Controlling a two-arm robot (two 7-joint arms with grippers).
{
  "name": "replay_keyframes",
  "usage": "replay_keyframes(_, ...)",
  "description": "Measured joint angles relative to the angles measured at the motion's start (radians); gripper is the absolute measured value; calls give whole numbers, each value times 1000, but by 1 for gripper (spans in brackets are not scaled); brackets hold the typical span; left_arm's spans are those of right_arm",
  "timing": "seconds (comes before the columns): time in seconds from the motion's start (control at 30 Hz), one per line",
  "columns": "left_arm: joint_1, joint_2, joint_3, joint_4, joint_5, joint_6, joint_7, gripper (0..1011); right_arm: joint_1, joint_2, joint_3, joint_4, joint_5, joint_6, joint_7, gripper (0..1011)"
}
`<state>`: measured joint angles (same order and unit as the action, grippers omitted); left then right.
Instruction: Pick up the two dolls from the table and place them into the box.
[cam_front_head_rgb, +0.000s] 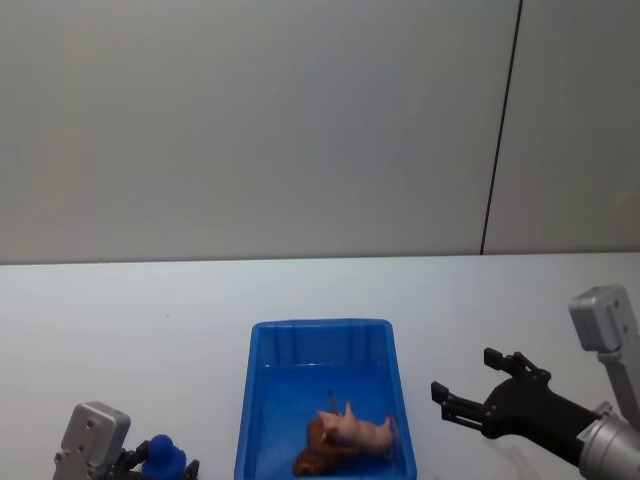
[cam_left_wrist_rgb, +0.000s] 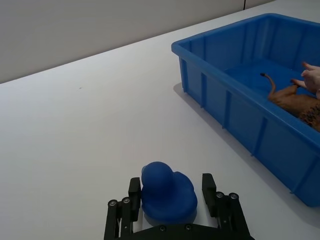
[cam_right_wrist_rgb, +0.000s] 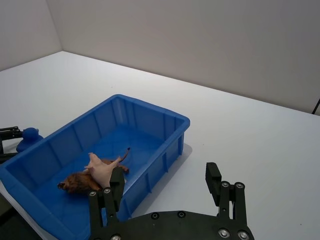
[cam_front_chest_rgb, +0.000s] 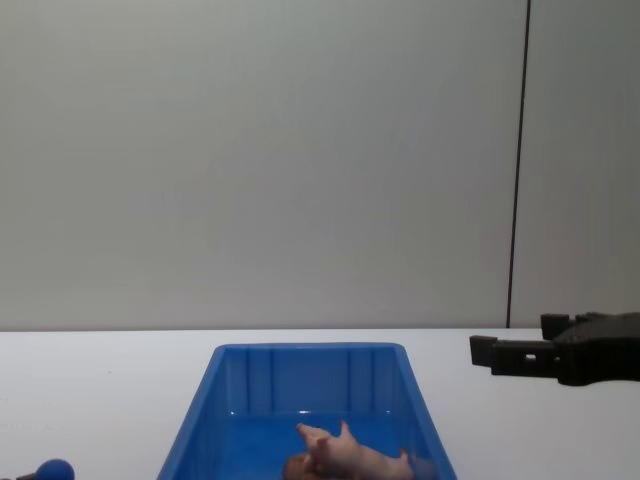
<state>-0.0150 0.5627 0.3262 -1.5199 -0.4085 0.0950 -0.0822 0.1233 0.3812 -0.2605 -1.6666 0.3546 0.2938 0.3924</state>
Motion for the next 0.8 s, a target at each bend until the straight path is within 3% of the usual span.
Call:
replay_keyframes(0.27,-10,3,-11,-5,17,13,-12,566,0,0,0,0,0,0,0,1001)
replay_keyframes(0.6,-50,8,-30,-49,79,17,-30,487,0,0,0,0,0,0,0,1001)
replay_keyframes(0.8,-99,-12,-31,-64,130,13,-67,446,0,0,0,0,0,0,0,1001)
